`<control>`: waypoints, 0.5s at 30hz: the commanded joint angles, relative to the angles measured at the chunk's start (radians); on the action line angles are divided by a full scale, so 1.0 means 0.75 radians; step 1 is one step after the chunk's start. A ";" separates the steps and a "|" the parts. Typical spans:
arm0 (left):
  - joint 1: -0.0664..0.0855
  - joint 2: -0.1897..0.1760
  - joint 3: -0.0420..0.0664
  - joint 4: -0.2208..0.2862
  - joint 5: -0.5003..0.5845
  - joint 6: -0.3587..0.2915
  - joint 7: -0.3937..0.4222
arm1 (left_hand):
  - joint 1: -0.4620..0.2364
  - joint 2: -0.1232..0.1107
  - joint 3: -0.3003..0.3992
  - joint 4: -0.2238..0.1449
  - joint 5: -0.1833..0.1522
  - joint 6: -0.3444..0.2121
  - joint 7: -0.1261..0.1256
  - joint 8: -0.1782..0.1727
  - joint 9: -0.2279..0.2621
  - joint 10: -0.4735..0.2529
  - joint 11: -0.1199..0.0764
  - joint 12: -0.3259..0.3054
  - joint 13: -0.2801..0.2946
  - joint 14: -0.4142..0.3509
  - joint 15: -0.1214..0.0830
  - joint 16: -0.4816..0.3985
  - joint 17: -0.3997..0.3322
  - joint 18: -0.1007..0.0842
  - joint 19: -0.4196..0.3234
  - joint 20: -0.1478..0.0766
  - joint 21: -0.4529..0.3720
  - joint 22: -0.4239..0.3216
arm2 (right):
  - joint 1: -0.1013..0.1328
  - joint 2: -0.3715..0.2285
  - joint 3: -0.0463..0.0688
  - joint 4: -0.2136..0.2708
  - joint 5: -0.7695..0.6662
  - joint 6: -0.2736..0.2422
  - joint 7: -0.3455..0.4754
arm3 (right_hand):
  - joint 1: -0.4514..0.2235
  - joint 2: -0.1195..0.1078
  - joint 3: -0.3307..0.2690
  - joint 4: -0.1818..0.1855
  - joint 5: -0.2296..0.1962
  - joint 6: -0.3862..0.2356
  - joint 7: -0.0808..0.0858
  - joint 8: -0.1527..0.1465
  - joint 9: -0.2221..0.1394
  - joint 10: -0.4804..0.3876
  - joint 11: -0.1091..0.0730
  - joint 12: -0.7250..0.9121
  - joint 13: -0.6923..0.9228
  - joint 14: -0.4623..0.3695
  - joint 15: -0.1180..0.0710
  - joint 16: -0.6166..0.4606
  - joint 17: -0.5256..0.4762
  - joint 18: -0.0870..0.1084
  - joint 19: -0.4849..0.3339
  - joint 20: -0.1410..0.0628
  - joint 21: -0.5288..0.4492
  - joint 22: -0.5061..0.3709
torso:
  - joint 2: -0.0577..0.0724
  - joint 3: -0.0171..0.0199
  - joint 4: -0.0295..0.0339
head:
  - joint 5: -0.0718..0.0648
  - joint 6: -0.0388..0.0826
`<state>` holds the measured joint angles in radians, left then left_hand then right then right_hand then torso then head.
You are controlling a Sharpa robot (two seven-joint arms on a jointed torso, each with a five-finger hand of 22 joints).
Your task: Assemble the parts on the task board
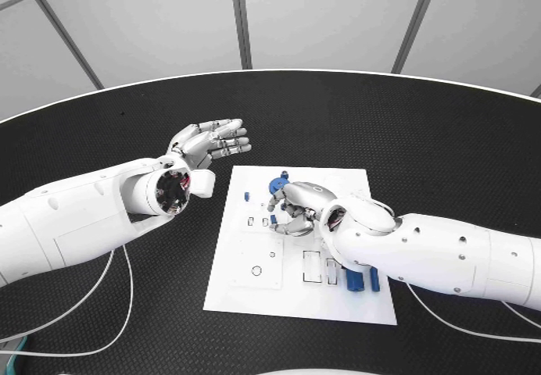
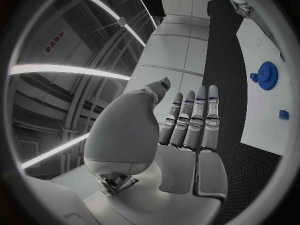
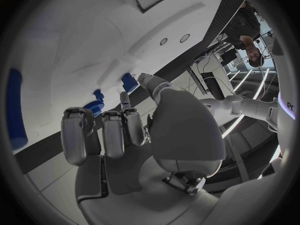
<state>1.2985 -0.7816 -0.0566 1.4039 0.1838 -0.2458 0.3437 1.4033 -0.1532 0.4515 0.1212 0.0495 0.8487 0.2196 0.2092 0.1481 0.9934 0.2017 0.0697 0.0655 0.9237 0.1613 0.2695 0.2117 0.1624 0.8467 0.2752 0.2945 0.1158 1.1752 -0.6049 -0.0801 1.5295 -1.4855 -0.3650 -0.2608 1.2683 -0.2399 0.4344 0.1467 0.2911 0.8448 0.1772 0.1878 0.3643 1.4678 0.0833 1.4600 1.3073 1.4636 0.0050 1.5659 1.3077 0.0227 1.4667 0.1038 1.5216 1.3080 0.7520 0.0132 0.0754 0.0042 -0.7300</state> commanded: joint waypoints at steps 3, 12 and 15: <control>0.000 -0.008 0.000 -0.008 -0.058 0.035 -0.049 | -0.019 0.002 0.008 -0.008 0.002 -0.001 0.055 -0.003 0.000 0.005 0.001 -0.001 0.002 0.010 -0.005 0.001 0.008 0.028 -0.003 0.001 0.004 0.000 | 0.001 -0.098 0.001 0.090 0.079 -0.197 0.191 | 0.002 0.001 -0.013 0.001 -0.007 -0.016 -0.002 -0.011 -0.001 -0.009 0.008 -0.014 0.210 0.141 0.010 0.002 0.341 -0.007 0.101 0.010 -0.016 0.284 | -0.007 0.0003 -0.0058 | 0.003 0.008; 0.000 -0.043 0.000 -0.011 -0.354 0.238 -0.318 | -0.123 -0.010 0.000 0.038 0.018 0.148 -0.055 0.081 0.049 0.336 -0.134 0.132 0.060 0.492 -0.165 0.341 0.195 0.032 0.301 -0.134 0.231 0.100 | 0.039 -0.344 0.007 0.236 0.593 -0.333 0.448 | 0.004 0.025 -0.027 0.026 0.009 0.037 -0.014 0.030 0.014 -0.054 -0.003 -0.066 0.164 0.124 0.000 -0.029 0.282 0.010 0.071 0.003 -0.079 0.235 | -0.042 -0.0003 -0.0193 | 0.014 0.011; 0.000 -0.053 0.000 -0.006 -0.473 0.285 -0.432 | -0.146 -0.016 -0.012 0.049 0.008 0.180 -0.107 0.115 0.095 0.434 -0.199 0.220 0.137 0.633 -0.225 0.705 0.457 0.025 0.457 -0.244 0.439 0.213 | 0.046 -0.419 0.008 0.266 0.663 -0.349 0.465 | 0.002 0.027 -0.030 0.032 0.023 0.044 -0.016 0.036 0.016 -0.052 -0.005 -0.065 0.163 0.124 -0.003 -0.030 0.281 0.010 0.071 0.001 -0.080 0.235 | -0.051 0.0015 -0.0212 | 0.020 0.009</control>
<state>1.2981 -0.8197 -0.0568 1.3986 -0.1136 -0.0461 0.0725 1.2981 -0.1662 0.4433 0.1571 0.0546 0.9775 0.1487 0.2886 0.2109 1.3092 0.0646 0.2221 0.1561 1.3792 -0.0005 0.7328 0.5063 0.1790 1.1672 0.1092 0.5890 0.2570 1.2088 -0.8713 -0.0745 1.7221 -1.0335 -0.6237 0.0850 1.2699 -0.2252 0.4112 0.1643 0.3039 0.8720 0.1643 0.2099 0.3752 1.4344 0.0838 1.4165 1.3080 1.4636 0.0050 1.5452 1.3076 0.0227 1.4667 0.1038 1.4675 1.3078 0.7258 0.0129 0.0628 0.0150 -0.7211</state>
